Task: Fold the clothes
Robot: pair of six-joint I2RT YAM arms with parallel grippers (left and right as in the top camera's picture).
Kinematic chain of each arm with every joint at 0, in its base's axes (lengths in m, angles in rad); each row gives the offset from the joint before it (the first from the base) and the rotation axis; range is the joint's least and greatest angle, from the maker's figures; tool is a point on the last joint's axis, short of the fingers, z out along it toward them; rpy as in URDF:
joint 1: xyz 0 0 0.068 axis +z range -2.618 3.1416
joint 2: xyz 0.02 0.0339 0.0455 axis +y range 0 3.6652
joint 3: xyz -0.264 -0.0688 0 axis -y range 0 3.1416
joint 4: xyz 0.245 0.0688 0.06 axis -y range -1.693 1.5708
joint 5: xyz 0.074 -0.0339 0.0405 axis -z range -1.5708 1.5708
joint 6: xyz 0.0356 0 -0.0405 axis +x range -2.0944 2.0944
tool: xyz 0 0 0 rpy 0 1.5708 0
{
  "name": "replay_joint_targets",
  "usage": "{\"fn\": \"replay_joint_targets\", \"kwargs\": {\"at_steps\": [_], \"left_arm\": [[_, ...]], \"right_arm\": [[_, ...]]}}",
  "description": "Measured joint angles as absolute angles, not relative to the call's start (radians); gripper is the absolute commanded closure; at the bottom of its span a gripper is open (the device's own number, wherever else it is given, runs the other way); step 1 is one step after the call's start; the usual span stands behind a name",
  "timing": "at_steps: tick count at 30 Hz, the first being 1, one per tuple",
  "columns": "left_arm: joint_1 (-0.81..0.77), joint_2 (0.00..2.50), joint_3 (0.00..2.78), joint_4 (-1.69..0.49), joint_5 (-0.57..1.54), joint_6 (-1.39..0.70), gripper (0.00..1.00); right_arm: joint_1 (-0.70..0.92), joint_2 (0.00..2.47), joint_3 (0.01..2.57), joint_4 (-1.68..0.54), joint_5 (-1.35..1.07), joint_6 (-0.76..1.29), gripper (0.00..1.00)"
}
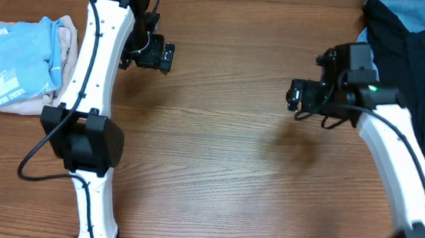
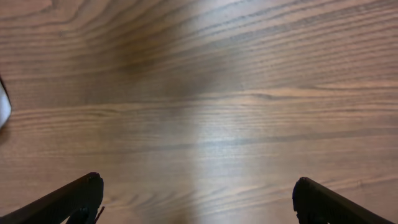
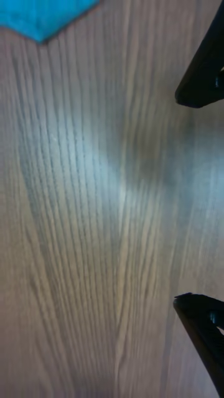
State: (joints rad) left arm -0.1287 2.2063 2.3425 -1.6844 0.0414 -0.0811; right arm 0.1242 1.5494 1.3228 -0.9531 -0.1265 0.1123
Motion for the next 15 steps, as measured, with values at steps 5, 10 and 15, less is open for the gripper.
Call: {"fn": "replay_joint_targets", "kwargs": {"at_steps": [5, 10, 15], "left_arm": [[-0.129, 2.014, 2.175, -1.684, 0.035, -0.107, 0.0], [-0.129, 1.715, 1.901, -1.549, 0.008, -0.114, 0.0], [-0.129, 1.367, 1.576, -1.262, -0.013, -0.115, 0.0]], "right_arm": [[0.124, 1.366, 1.322, -1.008, -0.115, 0.135, 0.0], [0.125, 1.147, 1.223, -0.913, -0.112, 0.143, 0.0], [0.125, 0.903, 1.004, -0.788, -0.11, 0.153, 0.0]]}}
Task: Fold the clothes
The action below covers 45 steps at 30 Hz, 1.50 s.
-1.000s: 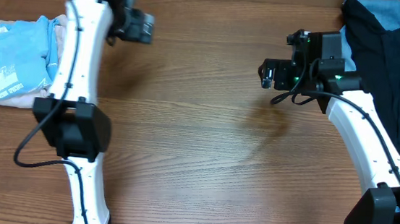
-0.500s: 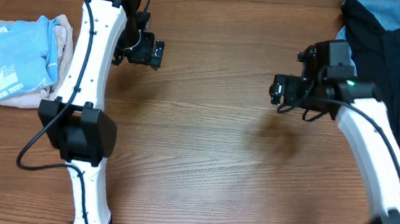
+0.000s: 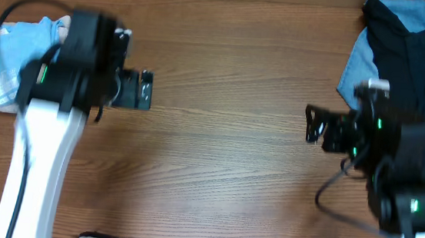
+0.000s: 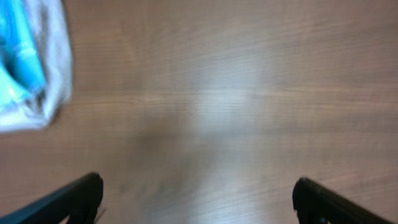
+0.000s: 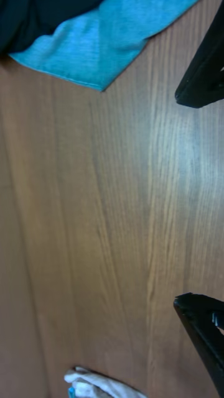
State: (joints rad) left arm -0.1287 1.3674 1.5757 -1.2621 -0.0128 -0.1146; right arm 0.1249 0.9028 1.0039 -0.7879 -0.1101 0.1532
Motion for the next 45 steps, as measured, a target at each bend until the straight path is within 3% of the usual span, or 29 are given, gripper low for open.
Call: {"fn": "replay_joint_targets", "kwargs": {"at_steps": [6, 12, 35, 45], "left_arm": [[-0.129, 0.934, 1.211, -0.936, -0.032, -0.102, 0.0], [-0.129, 0.682, 0.991, -0.841, -0.126, -0.098, 0.0], [-0.129, 0.71, 0.911, -0.937, -0.192, -0.098, 0.0], [-0.129, 0.71, 0.911, -0.94, -0.192, -0.098, 0.0]], "right_arm": [[0.125, 0.689, 0.799, -0.673, -0.078, 0.166, 0.0], [0.125, 0.699, 0.757, -0.695, -0.062, 0.172, 0.0], [0.125, 1.002, 0.748, -0.757, -0.054, 0.176, 0.0], [0.125, 0.787, 0.744, -0.782, -0.051, 0.145, 0.0]]}}
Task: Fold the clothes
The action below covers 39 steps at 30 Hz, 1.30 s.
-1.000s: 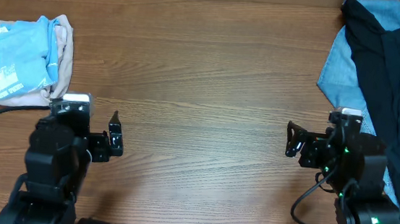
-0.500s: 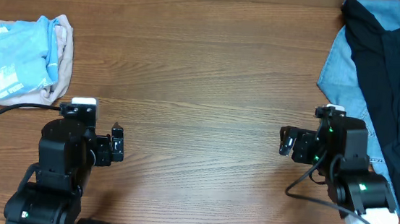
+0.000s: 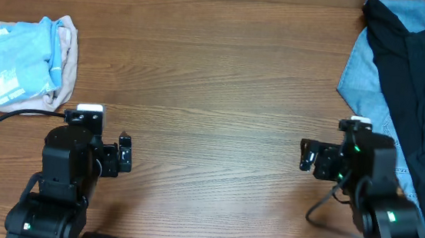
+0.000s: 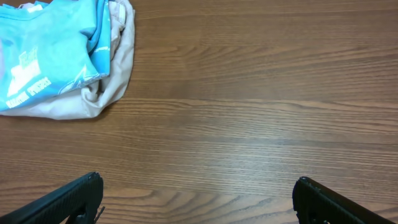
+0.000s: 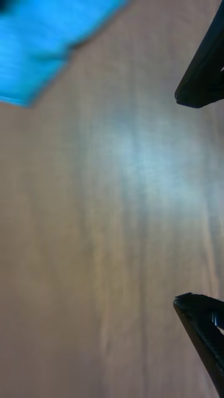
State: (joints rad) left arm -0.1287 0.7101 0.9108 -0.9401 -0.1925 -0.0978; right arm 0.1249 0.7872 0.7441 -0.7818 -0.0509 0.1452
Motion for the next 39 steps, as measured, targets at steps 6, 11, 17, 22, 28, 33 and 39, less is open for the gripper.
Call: {"fn": "replay_joint_targets", "kwargs": {"at_steps": [6, 11, 17, 22, 28, 33, 39], "left_arm": [[-0.129, 0.71, 0.911, -0.943, -0.192, -0.098, 0.0], [-0.129, 0.71, 0.911, -0.943, -0.192, -0.098, 0.0], [-0.129, 0.71, 0.909, -0.943, -0.194, -0.098, 0.0], [-0.129, 0.713, 0.909, -0.943, -0.196, -0.098, 0.0], [-0.129, 0.713, 0.909, -0.943, -0.196, -0.098, 0.0], [-0.129, 0.713, 0.909, -0.944, -0.196, -0.098, 0.0], [-0.129, 0.713, 0.908, -0.943, -0.196, -0.098, 0.0]], "right_arm": [[0.125, 0.561, 0.741, -0.709, -0.051, 0.04, 0.0], [0.125, 0.396, 0.652, -0.562, -0.052, -0.002, 0.0], [0.125, 0.218, 0.371, -0.321, -0.083, -0.02, 0.0], [0.125, 0.122, 0.174, -0.105, -0.107, -0.026, 0.0], [0.125, 0.039, 0.021, 0.065, -0.074, -0.029, 0.0], [0.124, 0.01, 0.019, -0.035, -0.017, -0.042, 0.0], [0.124, 0.014, 0.019, -0.09, -0.021, -0.046, 0.0]]}}
